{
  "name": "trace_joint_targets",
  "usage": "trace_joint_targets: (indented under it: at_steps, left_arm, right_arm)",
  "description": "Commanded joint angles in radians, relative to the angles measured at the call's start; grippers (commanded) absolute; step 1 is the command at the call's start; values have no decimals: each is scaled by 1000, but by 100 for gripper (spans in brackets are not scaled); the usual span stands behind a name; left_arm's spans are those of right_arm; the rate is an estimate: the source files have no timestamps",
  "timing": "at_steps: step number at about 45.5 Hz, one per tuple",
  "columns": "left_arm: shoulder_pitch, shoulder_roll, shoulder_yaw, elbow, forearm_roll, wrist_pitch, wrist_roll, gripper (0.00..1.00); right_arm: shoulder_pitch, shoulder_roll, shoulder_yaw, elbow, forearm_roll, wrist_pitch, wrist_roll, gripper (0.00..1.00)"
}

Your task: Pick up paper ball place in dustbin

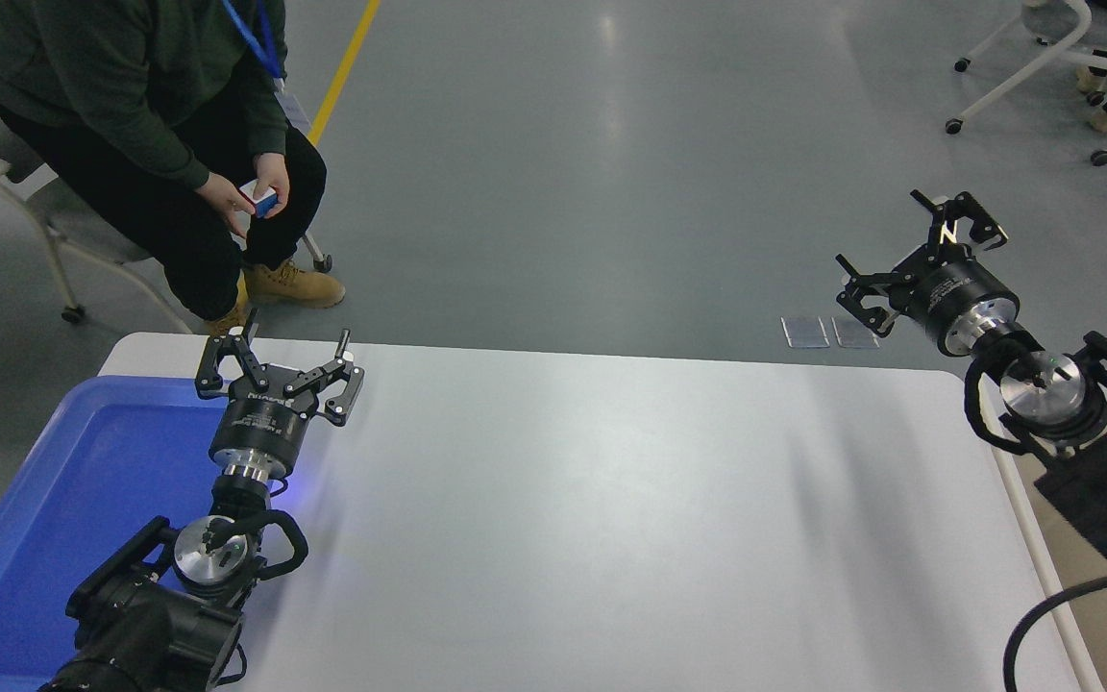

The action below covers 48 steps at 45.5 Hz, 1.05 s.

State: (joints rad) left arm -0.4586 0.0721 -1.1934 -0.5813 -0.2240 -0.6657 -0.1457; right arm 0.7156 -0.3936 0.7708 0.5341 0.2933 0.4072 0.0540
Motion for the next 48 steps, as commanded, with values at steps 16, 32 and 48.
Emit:
trace_joint_targets:
  at_steps: [16, 32, 48]
  left_arm:
    - [0, 0, 0, 0, 0, 0, 0, 99]
    - [0, 0, 0, 0, 0, 0, 0, 99]
    - [0, 2, 2, 0, 0, 0, 0, 99]
  right_arm:
    - [-84, 42, 22, -197, 7, 188, 15, 100]
    - [-97, 75, 35, -230, 7, 199, 17, 100]
    - [-97, 93, 45, -229, 7, 197, 15, 100]
